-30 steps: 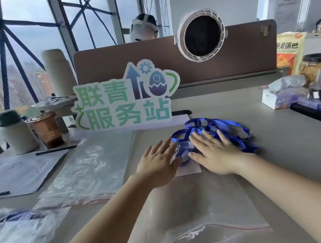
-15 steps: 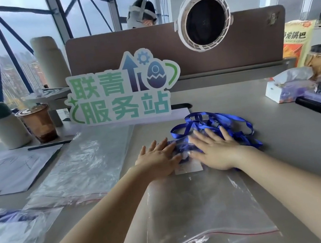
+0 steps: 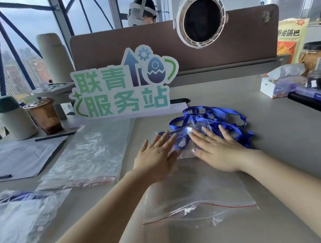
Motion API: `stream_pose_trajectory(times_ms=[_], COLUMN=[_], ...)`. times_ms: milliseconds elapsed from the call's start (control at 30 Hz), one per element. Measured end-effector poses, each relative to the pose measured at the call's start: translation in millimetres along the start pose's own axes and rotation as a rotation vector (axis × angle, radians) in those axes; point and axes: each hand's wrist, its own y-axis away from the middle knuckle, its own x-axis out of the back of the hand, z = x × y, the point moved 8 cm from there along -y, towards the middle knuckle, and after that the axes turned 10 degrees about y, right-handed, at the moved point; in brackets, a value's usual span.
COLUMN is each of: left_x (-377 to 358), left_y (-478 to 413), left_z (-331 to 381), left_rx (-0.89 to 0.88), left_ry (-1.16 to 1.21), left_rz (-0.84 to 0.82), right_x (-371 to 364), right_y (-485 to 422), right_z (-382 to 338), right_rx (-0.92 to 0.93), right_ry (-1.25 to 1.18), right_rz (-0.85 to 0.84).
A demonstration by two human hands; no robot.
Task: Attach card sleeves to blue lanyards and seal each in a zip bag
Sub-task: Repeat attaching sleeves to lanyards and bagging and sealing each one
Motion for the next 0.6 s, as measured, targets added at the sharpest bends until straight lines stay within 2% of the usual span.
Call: stream_pose_trajectory(times_ms=[67,200,333,467,533,600], left_x=[12.2,-20.2,-31.3,-4.3,1.1,-8.2], left_y=[10.8,46.7,58.7,69.2,83.9,102.9], left_z=[10.6,27.9,27.1,31.7,36.3,38.8], left_rx=[-0.060,-0.114,-0.088,-0.107,-0.129,-0.135], left_ry=[0.091,-0.002,-0.009,0.126,0.150,0.102], left_rz=[0.044,-0.234,-0.171,-0.037,-0.088,-0.189], right_x=[7.1,-19.2,-29.4,-7.1,-4.0,-12.7], right_y=[14.1,41.5,49.5,66.4,83.3,100.8], right_z=[-5.7,-19.6,-21.5,-21.7,-26.0,-34.9], right_rx=[0.038,0.077,0.060,0.054,0.085,0.122], right_ry=[-0.016,-0.029,-0.068,-0.317,-0.343,-0.265], right_rz=[0.022,-0.073,-0.040,0.062,0.068,0.009])
